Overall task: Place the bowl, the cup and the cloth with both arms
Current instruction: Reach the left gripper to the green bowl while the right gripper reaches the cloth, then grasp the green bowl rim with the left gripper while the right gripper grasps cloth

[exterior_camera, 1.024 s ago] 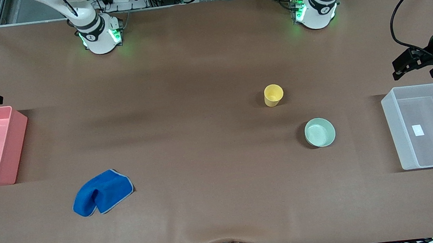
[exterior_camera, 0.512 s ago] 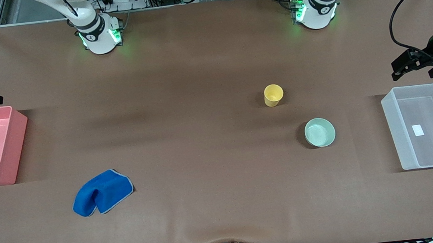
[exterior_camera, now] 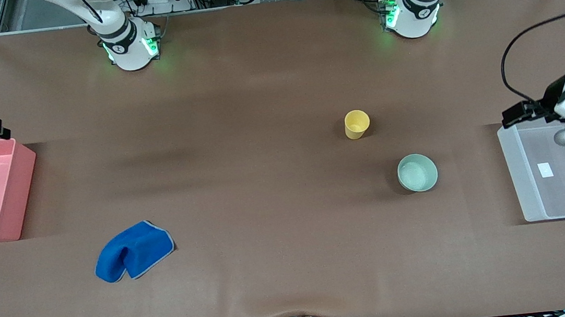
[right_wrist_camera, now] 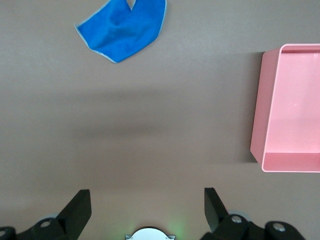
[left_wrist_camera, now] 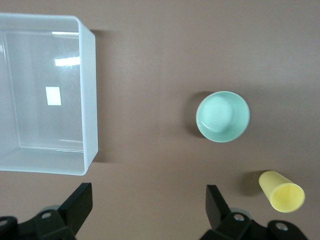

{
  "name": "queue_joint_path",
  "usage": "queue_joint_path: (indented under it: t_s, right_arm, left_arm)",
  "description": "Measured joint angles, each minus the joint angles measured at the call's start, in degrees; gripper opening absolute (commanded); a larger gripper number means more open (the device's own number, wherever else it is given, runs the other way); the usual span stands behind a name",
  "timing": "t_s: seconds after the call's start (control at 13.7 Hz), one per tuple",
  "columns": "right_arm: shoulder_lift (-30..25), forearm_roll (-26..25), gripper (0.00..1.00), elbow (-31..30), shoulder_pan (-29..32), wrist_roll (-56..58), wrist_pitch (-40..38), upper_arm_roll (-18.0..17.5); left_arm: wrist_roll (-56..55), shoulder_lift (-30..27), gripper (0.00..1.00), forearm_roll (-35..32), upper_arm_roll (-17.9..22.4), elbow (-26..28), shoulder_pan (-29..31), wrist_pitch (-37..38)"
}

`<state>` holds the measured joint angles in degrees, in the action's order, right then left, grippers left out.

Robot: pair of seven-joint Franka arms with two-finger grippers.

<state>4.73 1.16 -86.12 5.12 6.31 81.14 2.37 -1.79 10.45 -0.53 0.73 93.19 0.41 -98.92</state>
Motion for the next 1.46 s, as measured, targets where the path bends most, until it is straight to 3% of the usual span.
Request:
queue_joint_path:
  t_s: [0.29, 0.66, 1.02, 1.39, 1.46]
  right_arm:
    - [6.36, 0.03, 1.0, -0.38, -0.03, 0.0, 3.76, -0.06]
    - [15.98, 1.03, 1.0, -0.44, -0.14, 0.0, 16.31, -0.17]
    - [22.86, 1.12, 1.0, -0.34, -0.76, 3.51, 30.46, -0.59]
    - [27.45, 1.13, 1.0, -0.24, -4.02, 7.26, 38.81, -1.15]
    - [28.33, 1.13, 1.0, -0.21, -5.24, 7.28, 40.25, -1.18]
  left_arm:
    - [0.25, 5.27, 1.0, 0.07, -0.02, 0.73, 1.33, -6.73]
    - [0.27, 8.81, 1.0, 0.11, -0.77, 10.29, 1.13, -21.52]
    - [-3.95, 12.66, 1.0, 0.66, -4.89, 13.25, -0.53, -28.24]
    - [-7.06, 16.98, 1.0, 0.67, -5.08, 20.03, -2.55, -42.02]
    - [-7.06, 17.53, 0.87, 0.67, -5.06, 20.58, -2.51, -42.77]
